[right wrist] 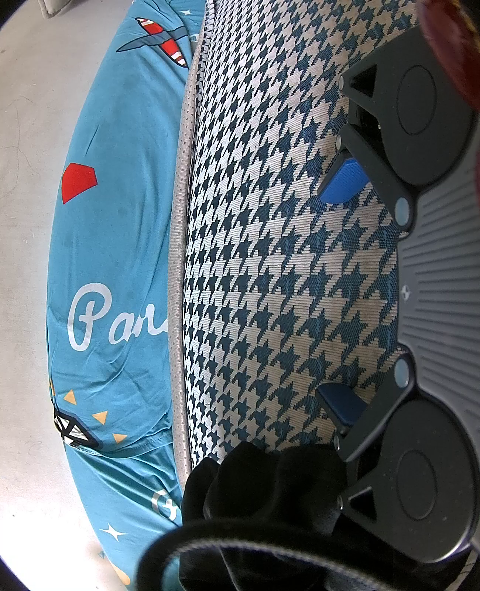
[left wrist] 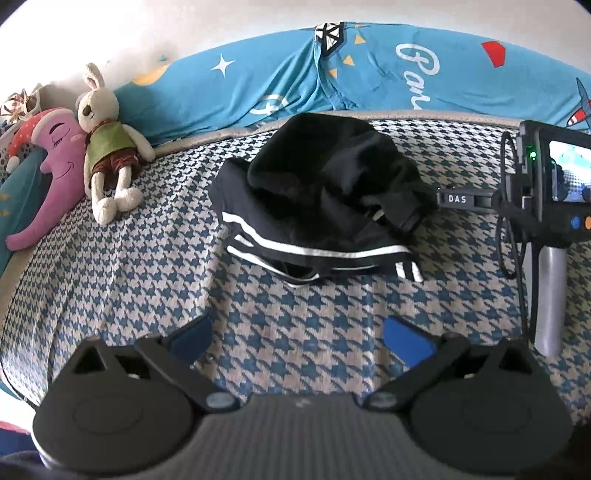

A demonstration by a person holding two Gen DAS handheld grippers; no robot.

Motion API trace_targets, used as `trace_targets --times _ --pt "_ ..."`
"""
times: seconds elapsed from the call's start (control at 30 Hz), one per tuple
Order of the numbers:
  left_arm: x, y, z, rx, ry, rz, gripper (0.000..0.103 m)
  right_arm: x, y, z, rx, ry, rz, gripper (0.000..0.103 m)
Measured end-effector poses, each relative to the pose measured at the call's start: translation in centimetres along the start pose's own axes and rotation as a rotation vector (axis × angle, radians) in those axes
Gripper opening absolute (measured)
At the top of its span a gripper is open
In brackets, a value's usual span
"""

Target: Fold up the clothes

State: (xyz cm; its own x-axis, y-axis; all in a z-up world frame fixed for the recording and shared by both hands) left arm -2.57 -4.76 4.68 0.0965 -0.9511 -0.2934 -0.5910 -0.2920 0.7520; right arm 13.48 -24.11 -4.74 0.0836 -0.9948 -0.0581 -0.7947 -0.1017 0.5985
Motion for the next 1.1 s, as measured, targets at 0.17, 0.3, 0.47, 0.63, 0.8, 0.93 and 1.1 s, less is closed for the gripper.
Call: trace_targets --times 0.17,0.3,0.47,0.63,0.8,0.93,1.1 --pt "-0.5 0.1 -0.2 0.011 -0.001 -0.014 0.103 0.0 0.0 0.0 0.0 0.0 0.0 0.103" --pt "-1.3 -0.5 -0.5 0.005 0.023 -0.009 0.103 0.0 0.0 0.0 0.0 0.0 0.0 0.103" --pt "-1.0 -1.4 -0.5 -0.002 0.039 0.028 0.103 0.0 0.0 0.0 0.0 0.0 0.0 0.103" --pt "0.0 -1.1 0.0 -0.005 0.031 0.079 0.103 0.0 0.0 0.0 0.0 0.0 0.0 0.103" --pt "-0.9 -0.3 -0.2 0.019 0.047 0.064 0.103 0.0 0.0 0.0 0.0 0.0 0.0 0.103" --pt "-2.2 -0.5 0.3 -0.002 0.083 0.044 0.103 0.0 0.0 0.0 0.0 0.0 0.0 0.103" --pt "-3.3 -0.3 0.8 -0.009 0.089 0.011 0.103 0.0 0.0 0.0 0.0 0.0 0.0 0.103"
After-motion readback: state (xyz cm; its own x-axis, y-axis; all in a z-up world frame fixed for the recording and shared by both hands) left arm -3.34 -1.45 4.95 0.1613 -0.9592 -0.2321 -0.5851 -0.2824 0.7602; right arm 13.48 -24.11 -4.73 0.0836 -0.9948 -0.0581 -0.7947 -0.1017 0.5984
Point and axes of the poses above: each gripper's, at about its wrist camera, not at the fingertips, and y roughly against the way its jaws point, x to its right, z to its underside, the point moved 4 cm from there along -y, roughly the way its jaws point, and after that the axes turned 9 degrees about -z, right-handed, at the moved point
